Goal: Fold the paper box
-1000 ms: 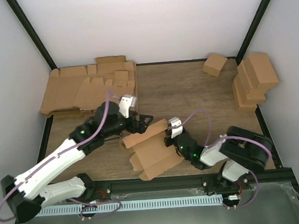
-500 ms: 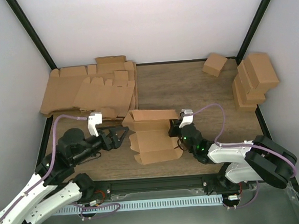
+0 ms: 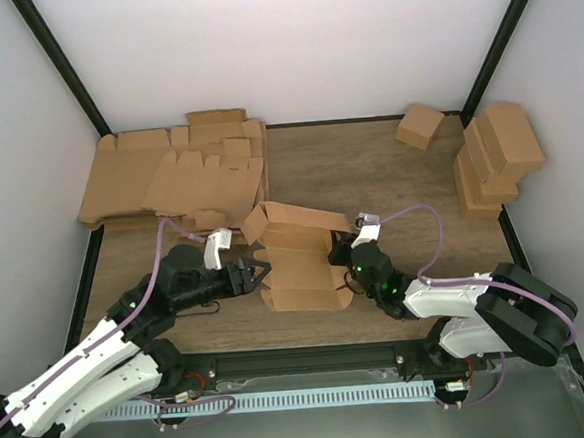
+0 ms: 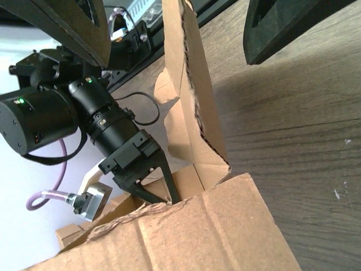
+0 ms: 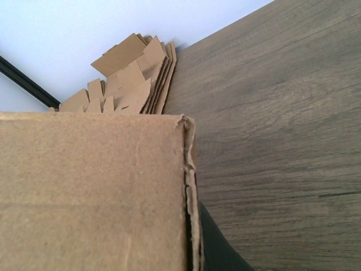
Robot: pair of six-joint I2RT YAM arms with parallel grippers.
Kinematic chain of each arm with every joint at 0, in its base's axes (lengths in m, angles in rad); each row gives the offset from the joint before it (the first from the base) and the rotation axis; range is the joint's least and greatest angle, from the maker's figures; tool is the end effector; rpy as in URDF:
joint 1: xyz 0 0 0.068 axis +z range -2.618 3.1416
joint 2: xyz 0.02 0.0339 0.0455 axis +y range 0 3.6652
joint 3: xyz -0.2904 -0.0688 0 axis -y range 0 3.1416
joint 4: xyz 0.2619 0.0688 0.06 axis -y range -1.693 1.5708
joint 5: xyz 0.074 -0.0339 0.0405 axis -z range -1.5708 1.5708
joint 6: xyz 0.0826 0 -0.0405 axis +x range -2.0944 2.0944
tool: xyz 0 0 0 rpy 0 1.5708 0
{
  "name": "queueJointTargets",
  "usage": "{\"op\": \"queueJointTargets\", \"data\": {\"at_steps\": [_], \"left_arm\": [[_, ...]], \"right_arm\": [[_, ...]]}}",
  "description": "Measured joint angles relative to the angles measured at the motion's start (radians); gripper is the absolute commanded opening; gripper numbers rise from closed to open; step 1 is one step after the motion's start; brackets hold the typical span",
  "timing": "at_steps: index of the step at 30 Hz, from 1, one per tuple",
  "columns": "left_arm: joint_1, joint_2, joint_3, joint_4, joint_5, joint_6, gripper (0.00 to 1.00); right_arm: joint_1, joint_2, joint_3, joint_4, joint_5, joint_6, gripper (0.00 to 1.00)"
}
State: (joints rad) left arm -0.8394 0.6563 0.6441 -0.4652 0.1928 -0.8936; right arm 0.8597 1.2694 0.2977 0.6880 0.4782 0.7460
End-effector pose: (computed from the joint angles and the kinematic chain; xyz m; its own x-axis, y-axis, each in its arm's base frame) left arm 0.1153 -0.1522 0.2762 -0.8502 -0.1979 -0.4879 0.2898 0.5979 -0.7474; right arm 0.2066 0.1816 0.1671 -0.3950 0.4647 -0.7925 -0.1583 0.8153 0.5570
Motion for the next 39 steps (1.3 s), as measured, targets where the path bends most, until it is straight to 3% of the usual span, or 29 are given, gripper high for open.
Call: {"op": "queueJointTargets", "data": {"at_steps": [5,10,12,15,22,29,39], "left_arm": [[0.0,0.05,-0.018,0.045,0.009,-0.008,0.41],[0.0,0.078,-0.027,0.067,0.0,-0.003,0.05],[0.0,0.086,-0.027,0.072,-0.008,-0.005,0.04],[0.0,0.116,-0.014,0.055,-0.021,0.015,0.04],[0.0,0.245,0.159,-0.089,-0.074,0.108,0.04],[0.0,0.402,0.405,-0.248,-0.103,0.219,0.04],[0.0,0.571,0.537,-0.453,-0.144,0.341,0.04]], "right_arm": [[0.0,0.013,0.0,0.001,0.001,0.017,0.01],[0.0,0.014,0.0,0.003,-0.01,0.039,0.01],[0.0,0.015,0.0,0.009,-0.014,0.05,0.05],[-0.004,0.02,0.0,0.014,-0.021,0.058,0.2],[0.002,0.008,0.0,0.007,-0.117,0.075,0.72],[0.1,-0.076,0.001,-0.148,-0.241,0.097,0.99],[0.119,-0.307,-0.056,-0.453,-0.435,0.179,1.0]]}}
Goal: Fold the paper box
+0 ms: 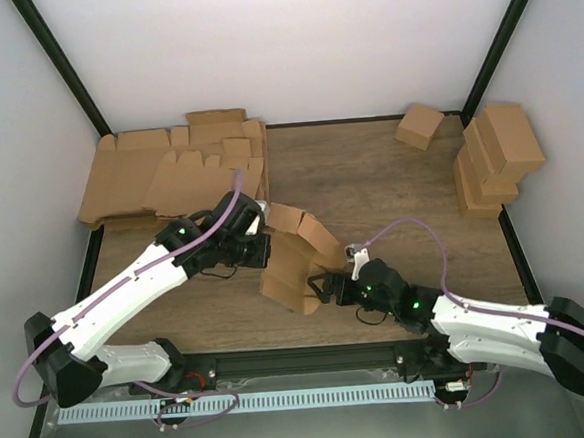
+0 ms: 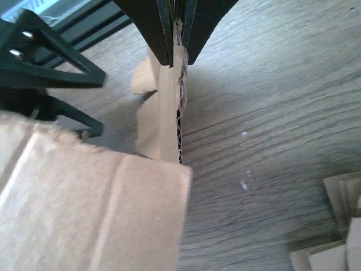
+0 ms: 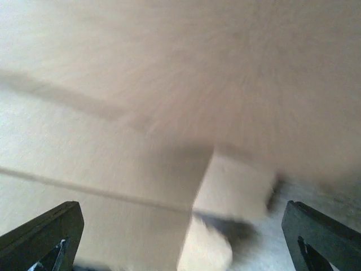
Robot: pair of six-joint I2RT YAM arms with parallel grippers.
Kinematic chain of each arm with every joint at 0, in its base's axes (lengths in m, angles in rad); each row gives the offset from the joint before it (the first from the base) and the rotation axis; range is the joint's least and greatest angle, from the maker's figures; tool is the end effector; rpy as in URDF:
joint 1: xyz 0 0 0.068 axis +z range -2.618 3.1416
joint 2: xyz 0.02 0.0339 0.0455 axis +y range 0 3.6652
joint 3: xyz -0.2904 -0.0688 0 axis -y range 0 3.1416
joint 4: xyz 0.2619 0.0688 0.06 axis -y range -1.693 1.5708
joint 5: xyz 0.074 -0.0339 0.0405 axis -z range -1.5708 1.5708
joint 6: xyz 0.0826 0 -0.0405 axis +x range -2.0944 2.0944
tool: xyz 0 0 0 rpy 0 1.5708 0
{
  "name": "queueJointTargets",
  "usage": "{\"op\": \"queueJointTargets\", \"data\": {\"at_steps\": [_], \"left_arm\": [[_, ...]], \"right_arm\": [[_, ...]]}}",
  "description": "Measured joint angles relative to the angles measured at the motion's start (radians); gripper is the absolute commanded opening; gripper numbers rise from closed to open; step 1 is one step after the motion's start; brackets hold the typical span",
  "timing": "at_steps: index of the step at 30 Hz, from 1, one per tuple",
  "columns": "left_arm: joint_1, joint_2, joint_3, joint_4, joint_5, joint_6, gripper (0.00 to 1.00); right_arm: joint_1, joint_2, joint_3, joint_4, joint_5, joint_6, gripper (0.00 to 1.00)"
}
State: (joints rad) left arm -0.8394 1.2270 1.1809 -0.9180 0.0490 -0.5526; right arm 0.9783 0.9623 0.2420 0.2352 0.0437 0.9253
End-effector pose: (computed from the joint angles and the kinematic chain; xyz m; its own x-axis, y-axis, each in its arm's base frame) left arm 0.1812 -0.2079 0.3062 -0.8670 0.1812 -0.4642 0.3606 0.8711 -0.3335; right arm 0.1308 0.1879 0.1511 -0.8014 0.2386 -0.5485 -0.2776 0.6639 0.6944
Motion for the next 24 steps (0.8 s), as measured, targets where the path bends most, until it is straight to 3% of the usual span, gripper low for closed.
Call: {"op": "queueJointTargets", "data": {"at_steps": [9,15,24], "left_arm": [[0.002,0.045,0.019,-0.094,-0.074,0.067,0.04],[0.002,0.046,0.013,-0.1,-0.059,0.091,0.04],[0.002,0.048,0.013,-0.098,-0.029,0.118,0.04]], "right_arm": [[-0.047,-0.186,-0.01,-0.252,-0.162,-0.035,1.0],[-0.179,-0.203,0.016,-0.387,-0.27,-0.137,1.0],[-0.422,-0.171,0.213,-0.453,-0.443,-0.269,1.0]]}}
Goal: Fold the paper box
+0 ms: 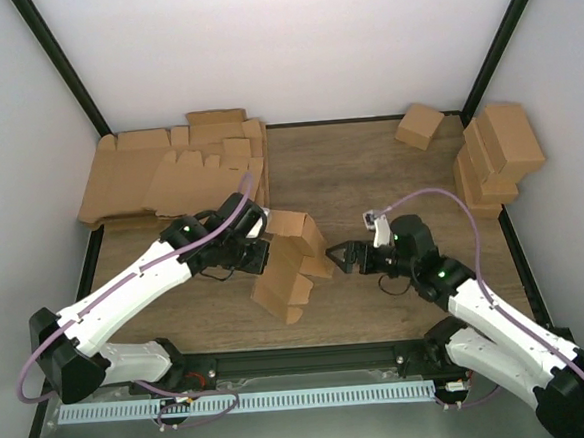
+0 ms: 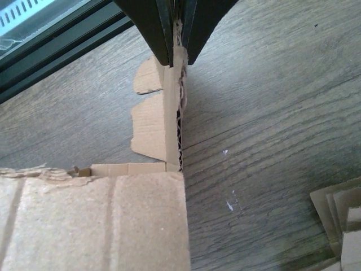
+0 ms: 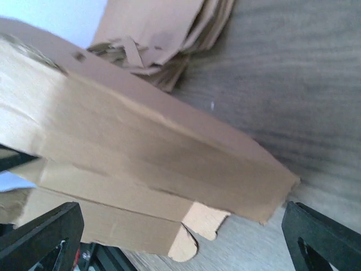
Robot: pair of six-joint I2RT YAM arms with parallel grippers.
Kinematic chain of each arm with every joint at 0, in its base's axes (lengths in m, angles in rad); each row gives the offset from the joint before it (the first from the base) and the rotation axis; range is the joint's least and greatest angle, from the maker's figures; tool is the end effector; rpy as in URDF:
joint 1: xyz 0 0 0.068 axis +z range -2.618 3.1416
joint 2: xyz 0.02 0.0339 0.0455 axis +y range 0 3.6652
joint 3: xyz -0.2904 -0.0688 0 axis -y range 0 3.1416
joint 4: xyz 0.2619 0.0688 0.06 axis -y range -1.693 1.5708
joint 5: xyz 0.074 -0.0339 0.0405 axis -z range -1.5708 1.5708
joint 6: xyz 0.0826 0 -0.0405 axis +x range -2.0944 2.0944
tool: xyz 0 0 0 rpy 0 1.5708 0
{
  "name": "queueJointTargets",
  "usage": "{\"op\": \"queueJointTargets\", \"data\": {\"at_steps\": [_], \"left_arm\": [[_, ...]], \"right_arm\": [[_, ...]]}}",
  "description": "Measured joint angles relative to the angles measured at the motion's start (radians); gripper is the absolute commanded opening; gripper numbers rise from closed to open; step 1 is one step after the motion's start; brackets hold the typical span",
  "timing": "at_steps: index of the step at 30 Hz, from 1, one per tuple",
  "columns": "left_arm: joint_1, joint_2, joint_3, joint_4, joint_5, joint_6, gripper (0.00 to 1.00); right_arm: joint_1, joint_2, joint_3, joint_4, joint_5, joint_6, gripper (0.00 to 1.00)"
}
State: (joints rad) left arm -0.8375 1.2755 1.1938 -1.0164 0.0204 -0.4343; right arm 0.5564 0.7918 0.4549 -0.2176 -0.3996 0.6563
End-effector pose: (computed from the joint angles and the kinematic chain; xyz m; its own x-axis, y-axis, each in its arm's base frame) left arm 0.1813 -0.2037 0.2903 -0.8558 0.3214 -0.4054 0.4287 0.8791 -0.2080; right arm 0.1619 0.1385 0.2112 -0.8225 0.1504 -0.5486 -0.3352 0.6510 0.6810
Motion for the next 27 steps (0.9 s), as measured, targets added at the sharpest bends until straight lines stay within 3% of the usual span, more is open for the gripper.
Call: {"op": "queueJointTargets", "data": {"at_steps": [9,27], "left_arm": [[0.0,0.013,0.113,-0.067,-0.003,0.038,0.04],[0.0,0.046,0.085,-0.076,0.037,0.1,0.04]], "right_arm": [[-0.039,0.072,0.185,-0.045,-0.058,-0.071,0.97],[-0.041,0.173,0.227,-0.068,-0.066,-0.173,0.94]]}}
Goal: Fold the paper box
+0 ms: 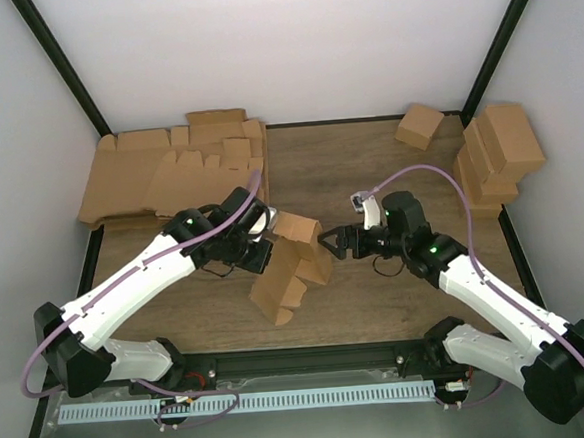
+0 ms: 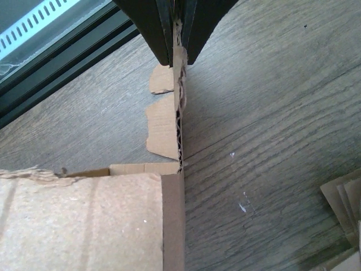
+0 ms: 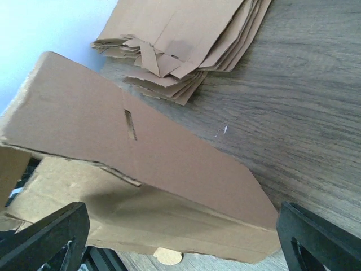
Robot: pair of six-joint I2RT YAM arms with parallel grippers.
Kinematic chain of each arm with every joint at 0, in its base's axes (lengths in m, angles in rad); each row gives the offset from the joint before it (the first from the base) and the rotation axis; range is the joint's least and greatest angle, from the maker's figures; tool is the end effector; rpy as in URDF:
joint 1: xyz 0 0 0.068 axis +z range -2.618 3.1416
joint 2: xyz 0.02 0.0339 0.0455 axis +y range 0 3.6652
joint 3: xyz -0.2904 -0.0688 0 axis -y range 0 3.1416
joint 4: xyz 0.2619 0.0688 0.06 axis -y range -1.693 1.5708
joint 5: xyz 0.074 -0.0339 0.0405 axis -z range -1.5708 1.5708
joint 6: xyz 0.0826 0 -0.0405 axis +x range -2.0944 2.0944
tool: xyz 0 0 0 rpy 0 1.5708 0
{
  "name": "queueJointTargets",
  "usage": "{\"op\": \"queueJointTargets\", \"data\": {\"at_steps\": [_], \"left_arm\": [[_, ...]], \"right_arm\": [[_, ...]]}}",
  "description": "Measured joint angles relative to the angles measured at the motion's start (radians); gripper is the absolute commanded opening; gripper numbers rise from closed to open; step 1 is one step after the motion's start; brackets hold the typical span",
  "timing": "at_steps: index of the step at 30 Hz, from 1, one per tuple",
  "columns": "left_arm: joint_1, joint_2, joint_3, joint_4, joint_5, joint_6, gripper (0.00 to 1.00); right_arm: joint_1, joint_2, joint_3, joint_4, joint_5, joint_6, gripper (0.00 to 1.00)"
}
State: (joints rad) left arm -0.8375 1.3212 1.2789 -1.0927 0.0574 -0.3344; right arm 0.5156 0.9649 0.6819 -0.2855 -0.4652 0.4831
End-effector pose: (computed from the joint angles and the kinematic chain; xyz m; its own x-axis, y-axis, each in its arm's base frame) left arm 0.1829 -0.2101 0.3019 -0.8219 0.4228 -0.3817 0.5168 0.8353 -0.1877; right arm 0.1970 0.1542 0.2571 -0.7723 0.0395 -0.6341 -0.4639 0.6468 0.6053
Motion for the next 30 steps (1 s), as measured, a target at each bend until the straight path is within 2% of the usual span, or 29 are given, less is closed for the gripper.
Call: {"op": "queueJointTargets", "data": {"at_steps": [13,24,28,30], "left_arm": [[0.0,0.023,-0.002,0.009,0.008,0.014,0.04],[0.0,0.051,0.004,0.013,0.003,0.024,0.04],[-0.001,0.051,0.004,0.013,0.003,0.024,0.04],[-0.003,0.055,0.009,0.01,-0.003,0.025,0.04]], "right_arm": [[-0.001,0.01,0.016,0.026,-0.021,-0.009,0.87],[-0.001,0.029,-0.102,0.18,-0.035,0.137,0.78],[-0.001,0.04,-0.117,0.187,-0.03,0.155,0.79],[-0.001,0.038,-0.117,0.189,-0.028,0.16,0.84]]}}
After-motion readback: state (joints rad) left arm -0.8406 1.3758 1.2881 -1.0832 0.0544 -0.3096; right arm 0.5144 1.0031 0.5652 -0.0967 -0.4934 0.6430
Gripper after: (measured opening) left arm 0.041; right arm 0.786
